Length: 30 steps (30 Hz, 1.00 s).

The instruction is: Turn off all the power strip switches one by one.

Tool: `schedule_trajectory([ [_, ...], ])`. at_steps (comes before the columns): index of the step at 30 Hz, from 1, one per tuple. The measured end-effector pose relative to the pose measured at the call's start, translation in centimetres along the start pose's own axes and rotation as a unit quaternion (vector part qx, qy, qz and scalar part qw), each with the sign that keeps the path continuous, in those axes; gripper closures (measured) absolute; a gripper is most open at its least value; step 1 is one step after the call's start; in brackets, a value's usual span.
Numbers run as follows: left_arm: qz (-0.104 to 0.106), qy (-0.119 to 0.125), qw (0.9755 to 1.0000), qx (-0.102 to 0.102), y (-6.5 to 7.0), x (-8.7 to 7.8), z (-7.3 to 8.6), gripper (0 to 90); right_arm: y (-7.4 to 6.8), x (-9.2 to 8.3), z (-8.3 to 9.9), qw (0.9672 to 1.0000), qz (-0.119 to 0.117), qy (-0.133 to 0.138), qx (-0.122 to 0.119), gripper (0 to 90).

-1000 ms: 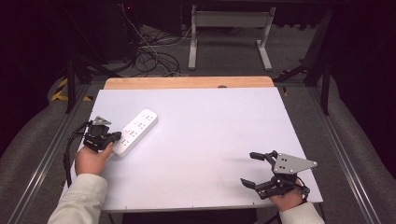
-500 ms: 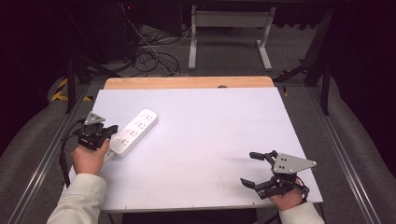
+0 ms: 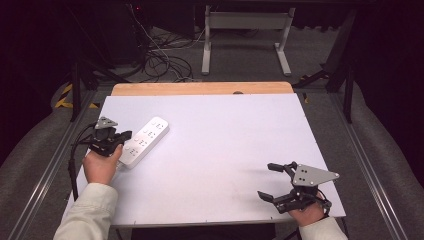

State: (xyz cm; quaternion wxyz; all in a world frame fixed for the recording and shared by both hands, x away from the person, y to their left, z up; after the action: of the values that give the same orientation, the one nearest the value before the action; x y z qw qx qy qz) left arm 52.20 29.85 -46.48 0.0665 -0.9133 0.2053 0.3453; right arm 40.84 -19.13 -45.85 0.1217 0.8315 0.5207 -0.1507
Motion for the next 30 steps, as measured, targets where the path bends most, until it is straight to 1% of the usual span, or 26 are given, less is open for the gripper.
schedule_trajectory([
  [4,-0.002,-0.007,1.0,0.0,0.1,1.0,-0.2,90.0,0.0,-0.1,0.1,1.0,0.001,0.0,0.001,11.8],
  [9,-0.001,-0.019,0.9998,-0.007,-0.2,1.9,0.0,90.0,0.0,-0.1,0.1,1.0,0.0,-0.001,0.003,11.8],
  [14,-0.003,-0.023,0.9997,-0.007,-0.3,2.2,0.1,90.0,0.0,-0.1,0.1,1.0,-0.001,0.0,0.004,11.8],
  [17,0.002,-0.027,0.9996,-0.011,-0.2,2.4,0.2,90.0,0.0,-0.1,0.1,1.0,-0.001,-0.001,0.003,11.8],
  [22,0.001,-0.032,0.9994,-0.008,-0.3,2.7,0.3,90.0,0.0,-0.1,0.1,1.0,-0.001,-0.002,0.004,11.8],
  [25,0.002,-0.035,0.9993,-0.014,-0.3,2.8,0.4,90.0,0.0,-0.1,0.1,1.0,-0.001,-0.002,0.004,11.9],
  [30,0.002,-0.039,0.9992,-0.012,-0.3,3.0,0.4,90.0,0.0,-0.1,0.1,1.0,-0.001,-0.002,0.003,11.9],
])
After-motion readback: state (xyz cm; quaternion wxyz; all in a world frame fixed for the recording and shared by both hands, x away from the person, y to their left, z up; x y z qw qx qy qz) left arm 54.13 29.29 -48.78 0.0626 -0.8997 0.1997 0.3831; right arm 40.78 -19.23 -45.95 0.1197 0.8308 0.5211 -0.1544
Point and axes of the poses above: each handheld gripper's, and its own axes: x roughly forward along the jaws, z roughly out of its underside, y roughly to its right, the point moved 5 cm from there along x, roughly forward along the jaws, and after that the axes turned 1 degree about -y, right-handed, at the moved point
